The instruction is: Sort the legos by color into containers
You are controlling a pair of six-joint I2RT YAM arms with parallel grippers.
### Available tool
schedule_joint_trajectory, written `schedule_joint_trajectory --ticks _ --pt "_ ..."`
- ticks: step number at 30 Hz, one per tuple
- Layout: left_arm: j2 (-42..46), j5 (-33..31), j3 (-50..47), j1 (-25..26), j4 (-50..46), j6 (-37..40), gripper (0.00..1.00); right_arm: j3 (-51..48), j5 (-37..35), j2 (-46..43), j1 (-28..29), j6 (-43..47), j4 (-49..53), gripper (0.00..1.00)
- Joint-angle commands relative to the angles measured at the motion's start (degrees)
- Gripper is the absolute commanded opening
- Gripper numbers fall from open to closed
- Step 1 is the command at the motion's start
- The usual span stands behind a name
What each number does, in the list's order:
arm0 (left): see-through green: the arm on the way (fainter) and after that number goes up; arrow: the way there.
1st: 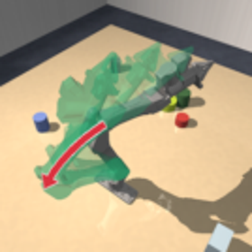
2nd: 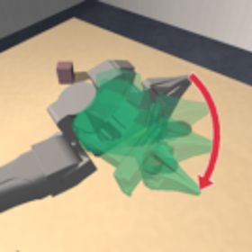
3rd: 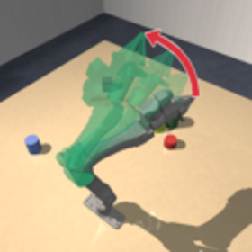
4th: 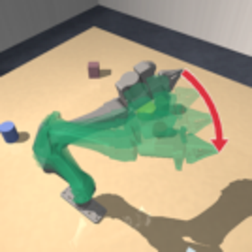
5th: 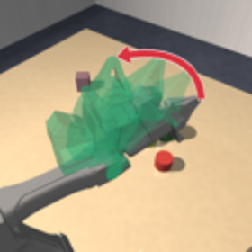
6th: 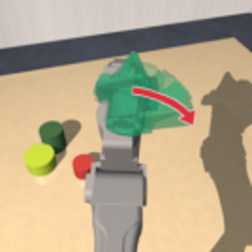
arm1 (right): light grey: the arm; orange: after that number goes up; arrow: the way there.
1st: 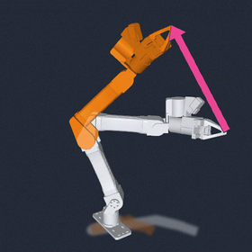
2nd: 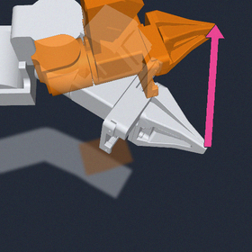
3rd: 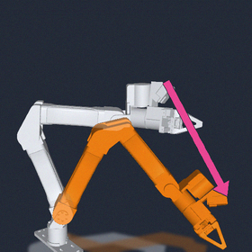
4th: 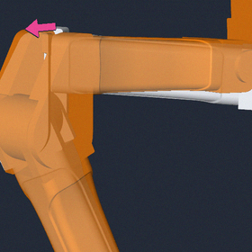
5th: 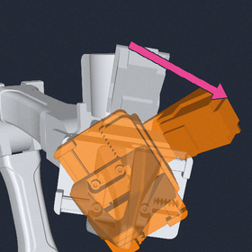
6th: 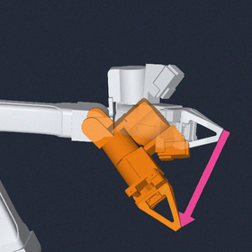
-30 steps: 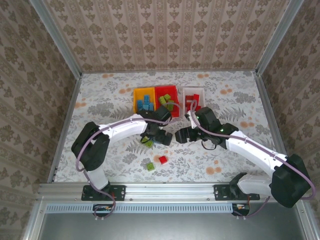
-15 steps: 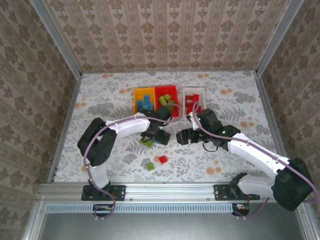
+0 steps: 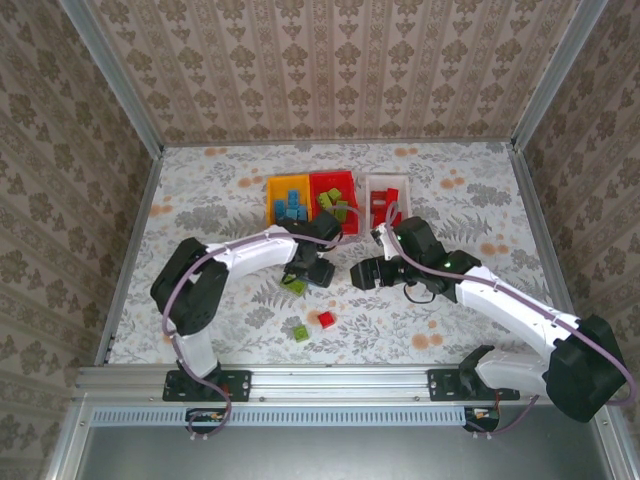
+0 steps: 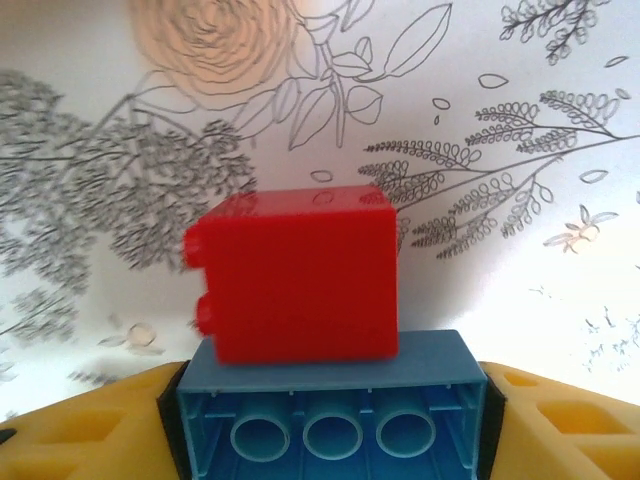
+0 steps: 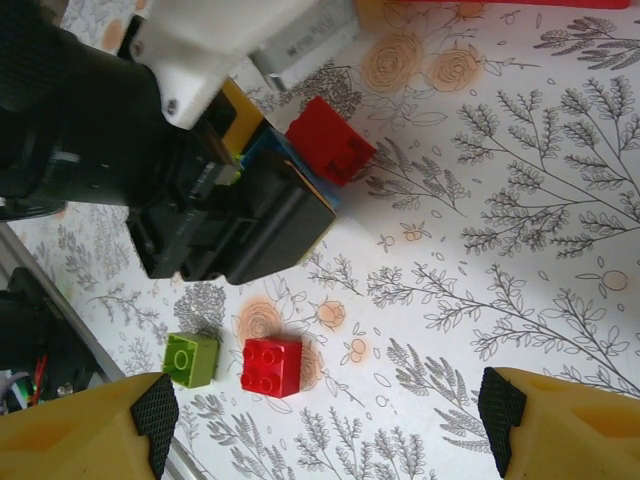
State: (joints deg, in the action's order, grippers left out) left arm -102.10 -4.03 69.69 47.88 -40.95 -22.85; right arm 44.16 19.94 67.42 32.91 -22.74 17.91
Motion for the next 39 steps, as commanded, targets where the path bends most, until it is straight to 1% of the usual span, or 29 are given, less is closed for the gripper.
schedule_joint_trajectory --ticks 1,3,6,10,14,17,20,25,27,29,33,39 --pt "6.5 -2.2 3.8 -1.2 -5.3 0.0 0.66 3.1 2.3 -1.8 -0.1 -1.6 -3.2 0.82" --pt "7.8 -2.2 5.8 -2.8 -6.6 0.4 0.66 4.3 2.3 -1.2 -0.1 -2.9 -6.3 0.82" --pt "7.6 -1.5 10.0 -6.7 -7.3 1.7 0.66 6.1 0.8 1.1 0.0 -5.2 -12.4 0.82" --pt "2.8 -1.9 17.5 -11.8 -7.0 5.1 0.66 9.8 -2.5 6.4 0.0 -7.2 -19.4 0.82" --pt "-4.5 -3.7 25.8 -15.5 -7.0 7.8 0.65 15.9 -4.2 11.7 -0.1 -7.4 -19.8 0.82" --pt "-10.6 -4.4 32.0 -18.2 -7.6 9.0 0.65 21.0 -4.2 15.9 -0.1 -6.5 -16.8 0.82" --pt "-15.1 -5.6 36.3 -19.7 -8.6 9.3 0.65 22.1 -4.5 17.3 -0.2 -6.5 -15.8 0.82" --pt "-20.2 -4.7 40.7 -21.1 -8.8 9.0 0.66 21.6 -3.9 17.7 -0.1 -7.8 -16.2 0.82" --pt "-21.8 -4.4 42.5 -21.1 -9.4 8.8 0.70 21.1 -4.0 17.7 0.0 -8.1 -16.1 0.82" --pt "-22.7 -4.3 43.5 -21.1 -9.8 8.3 0.77 21.0 -3.8 17.8 -0.1 -7.6 -15.4 0.82" --pt "-21.3 -4.3 43.0 -20.8 -9.5 7.7 0.86 20.9 -3.5 18.3 -0.1 -6.0 -12.7 0.83" --pt "-16.1 -4.0 41.5 -20.6 -9.4 6.3 0.87 18.0 -4.2 17.3 0.6 -1.7 -9.3 0.82"
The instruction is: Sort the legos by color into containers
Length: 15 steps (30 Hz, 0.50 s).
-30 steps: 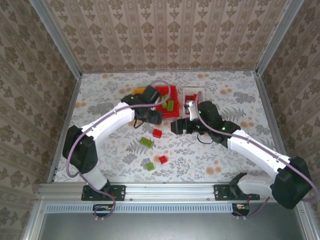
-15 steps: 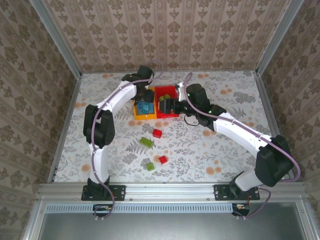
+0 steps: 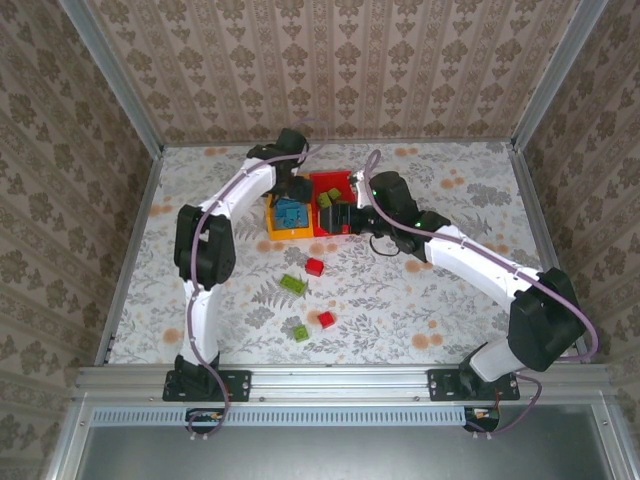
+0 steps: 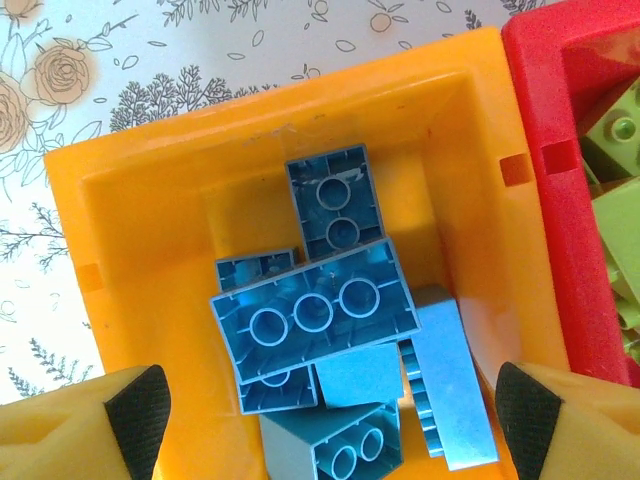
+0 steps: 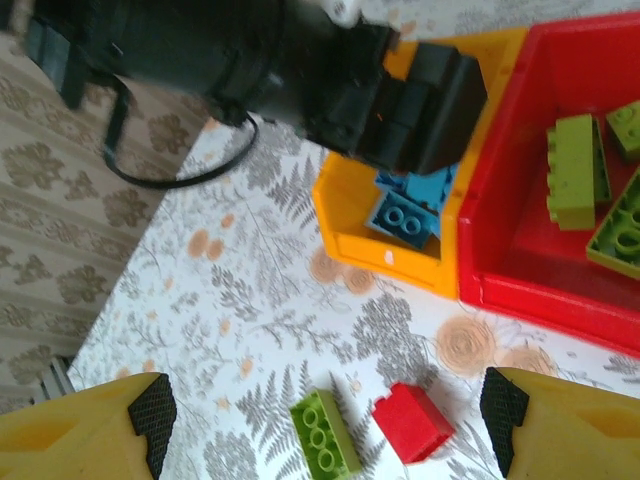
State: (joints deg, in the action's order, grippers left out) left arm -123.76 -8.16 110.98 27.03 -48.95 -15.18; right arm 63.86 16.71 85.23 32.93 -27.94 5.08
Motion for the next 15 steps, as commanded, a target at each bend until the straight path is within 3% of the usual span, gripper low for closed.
schedule_joint_trajectory --ticks 1,6,12,15 --pt "7.2 0.2 -0.5 0.3 -1.2 -1.9 0.87 -2.2 -2.0 -0.6 1.2 5.4 4.8 0.82" --pt "18.0 0.7 -9.7 1.4 1.9 -5.1 0.87 -2.5 -5.3 2.4 5.3 9.2 11.2 0.80" --pt "40.1 8.3 -34.5 2.8 12.7 -9.8 0.87 -1.3 -8.6 9.2 13.0 11.7 9.4 0.81" --pt "50.0 10.7 -45.1 4.1 14.2 -12.7 0.87 -0.6 -12.1 12.4 13.7 15.0 9.4 0.81"
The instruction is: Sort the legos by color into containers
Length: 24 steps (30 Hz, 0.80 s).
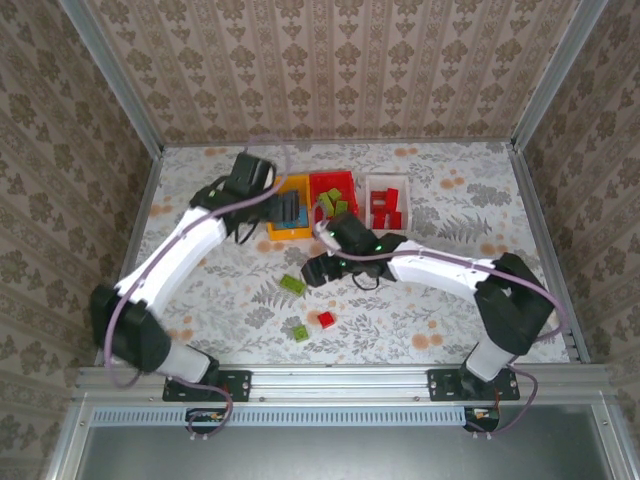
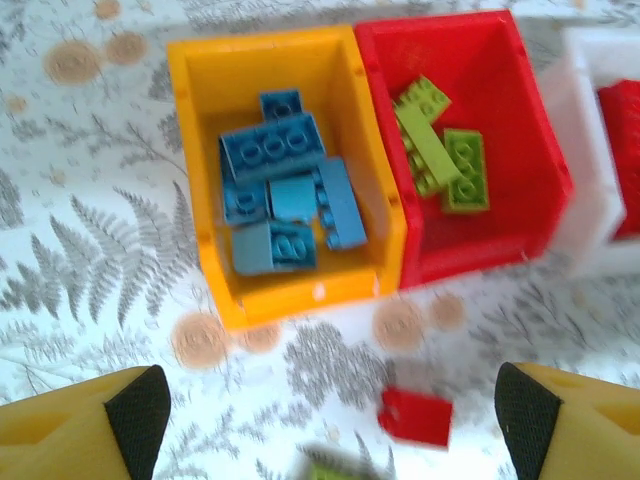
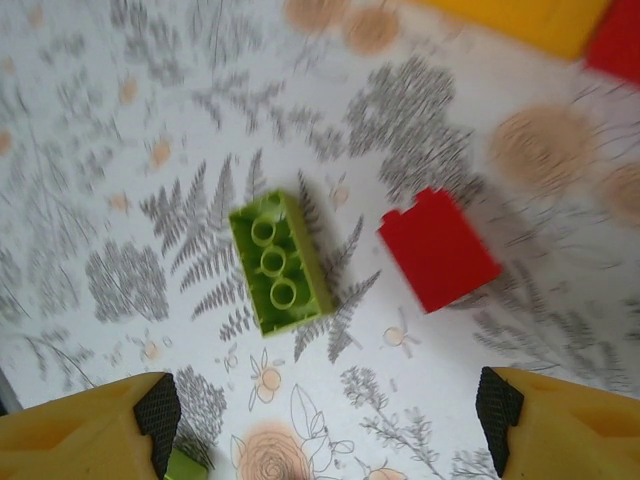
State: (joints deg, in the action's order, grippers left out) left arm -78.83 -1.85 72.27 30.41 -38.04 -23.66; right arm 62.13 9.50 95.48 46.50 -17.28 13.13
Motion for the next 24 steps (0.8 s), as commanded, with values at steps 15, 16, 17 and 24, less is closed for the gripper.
schedule_joint_trajectory --ticks 15,16,17,24 --pt "24.3 2.1 -19.0 6.5 -0.6 -13.4 0.85 11.8 -10.0 16.8 -0.6 16.9 7.1 0.78" --pt "24.6 1.9 -19.1 6.7 -0.6 -13.5 0.85 12.9 -10.0 17.7 -0.6 16.8 7.4 0.77" --pt "24.7 1.8 -19.0 7.0 -0.6 -13.6 0.85 13.7 -9.9 18.4 -0.7 16.7 7.7 0.76" --pt "24.7 1.4 -19.4 7.9 -0.3 -14.3 0.84 17.4 -7.7 21.4 -0.7 16.7 7.8 0.58"
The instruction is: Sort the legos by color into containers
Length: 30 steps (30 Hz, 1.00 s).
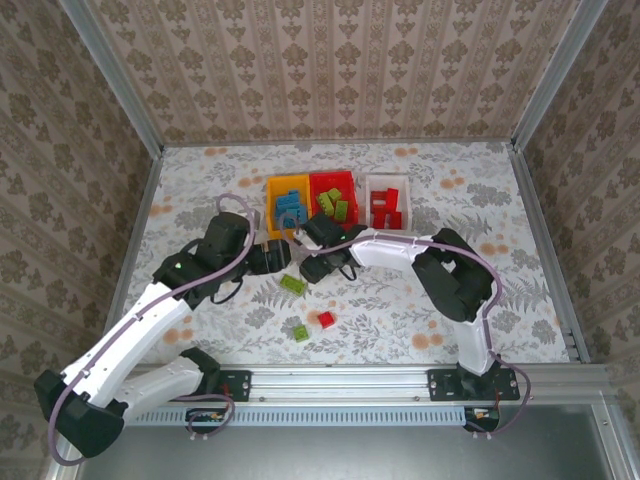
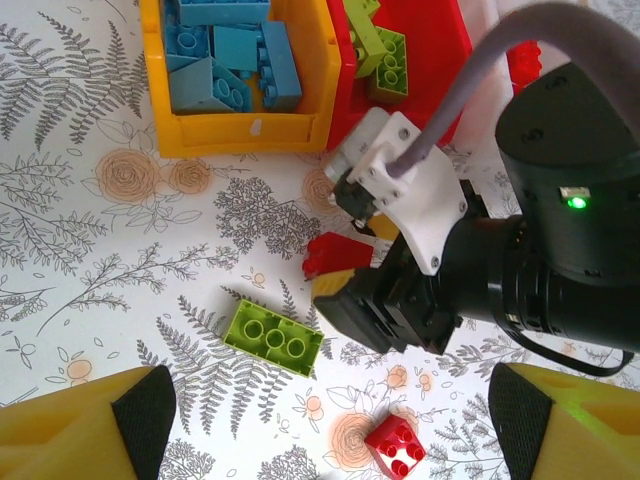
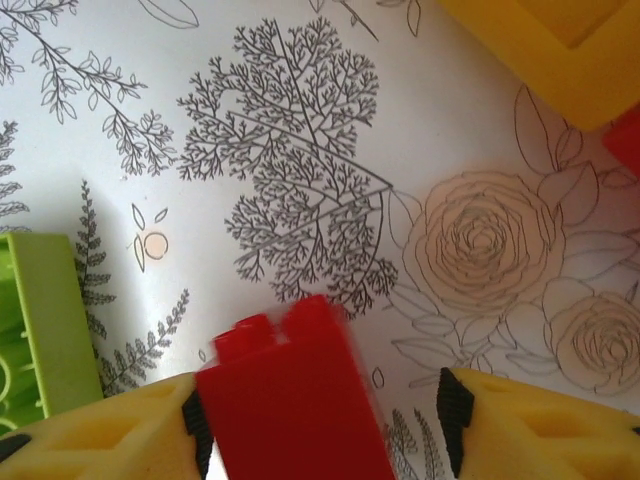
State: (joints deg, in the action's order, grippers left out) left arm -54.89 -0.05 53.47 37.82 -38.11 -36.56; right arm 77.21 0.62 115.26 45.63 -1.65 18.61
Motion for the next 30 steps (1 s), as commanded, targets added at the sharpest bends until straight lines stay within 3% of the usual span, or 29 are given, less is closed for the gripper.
schedule_joint_trajectory --ticks 1,4,6,12,18,23,30 --pt "0.7 -0.6 -0.6 0.7 -0.2 -1.5 0.84 2.7 1.4 1.9 0.1 1.0 2.7 0.53" --pt "0.4 -0.4 -0.3 0.8 -0.1 -1.4 0.84 2.3 1.8 1.0 0.0 0.9 3.0 0.33" --pt "0.1 -0.1 0.0 1.0 0.3 -1.0 0.84 1.0 1.6 -1.0 -0.1 0.4 2.8 0.26" --pt "-3.7 1.9 2.4 3.1 3.0 1.0 0.83 -6.9 0.2 -16.1 -3.7 -4.4 1.4 0.22" --pt "-11.4 1.4 7.8 8.1 7.2 3.3 0.83 -15.0 1.0 -27.3 -15.6 -12.0 0.1 0.21" --pt "-19.6 1.7 14.0 11.1 8.8 5.9 0.84 -11.5 -0.1 -23.1 -24.4 -15.1 1.1 0.21" --pt "-24.8 2.5 17.6 12.2 8.7 8.3 0.84 -2.2 -0.6 -11.7 -28.3 -17.3 3.6 0.26"
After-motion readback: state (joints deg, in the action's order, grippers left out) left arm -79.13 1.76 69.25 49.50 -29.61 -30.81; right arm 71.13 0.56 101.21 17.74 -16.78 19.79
